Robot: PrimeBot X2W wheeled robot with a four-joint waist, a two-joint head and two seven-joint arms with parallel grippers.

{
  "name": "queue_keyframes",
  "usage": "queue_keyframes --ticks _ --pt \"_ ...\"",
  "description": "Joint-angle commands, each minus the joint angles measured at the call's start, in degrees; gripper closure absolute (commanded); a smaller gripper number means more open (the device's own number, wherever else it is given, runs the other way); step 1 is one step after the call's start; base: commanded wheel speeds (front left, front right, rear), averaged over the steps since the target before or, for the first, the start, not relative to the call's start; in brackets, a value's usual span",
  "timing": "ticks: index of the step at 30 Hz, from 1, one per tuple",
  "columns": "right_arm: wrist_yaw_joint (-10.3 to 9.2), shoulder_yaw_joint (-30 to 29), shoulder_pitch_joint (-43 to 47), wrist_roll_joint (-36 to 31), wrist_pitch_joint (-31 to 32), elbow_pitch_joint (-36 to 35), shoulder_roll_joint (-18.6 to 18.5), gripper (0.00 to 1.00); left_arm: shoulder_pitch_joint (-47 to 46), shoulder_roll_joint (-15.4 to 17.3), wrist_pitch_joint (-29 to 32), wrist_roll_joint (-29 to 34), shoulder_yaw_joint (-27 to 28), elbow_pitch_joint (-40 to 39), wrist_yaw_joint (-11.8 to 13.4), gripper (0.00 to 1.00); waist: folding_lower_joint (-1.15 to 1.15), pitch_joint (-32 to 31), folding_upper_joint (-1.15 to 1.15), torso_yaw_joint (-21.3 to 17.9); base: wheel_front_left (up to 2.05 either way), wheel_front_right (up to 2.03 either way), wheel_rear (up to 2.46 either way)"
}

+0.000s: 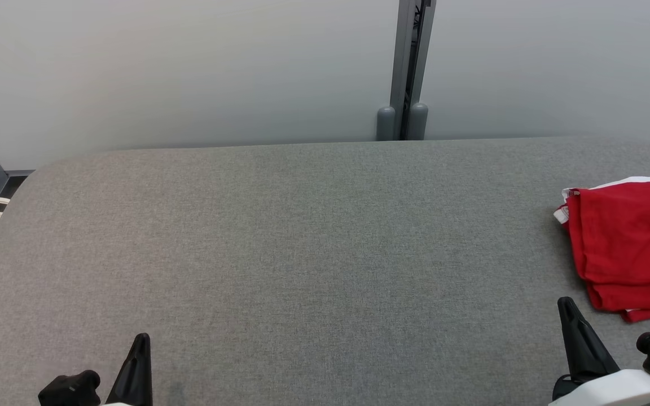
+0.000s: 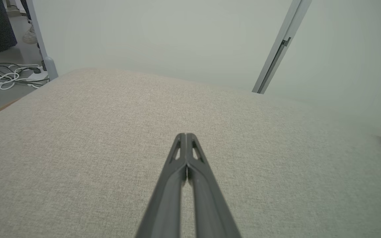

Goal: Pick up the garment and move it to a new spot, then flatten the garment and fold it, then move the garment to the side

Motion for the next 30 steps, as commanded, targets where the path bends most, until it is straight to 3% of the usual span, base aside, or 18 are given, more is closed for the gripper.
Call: queue_keyframes --ticks 1,30 --pt "0.0 -0.31 -1.64 2.13 0.34 -0.5 -0.51 1.0 -1.92 0.3 0.23 -1.89 0.9 -0.59 -0.64 1.0 0.0 0.01 0.0 -0.02 0.0 0.0 0.0" --pt "0.0 -1.49 -5.42 28.09 3.2 3.43 -0.99 1.0 -6.67 -2.91 5.3 -24.71 6.57 2.26 -6.51 1.0 0.0 0.34 0.0 -0.46 0.0 0.0 0.0"
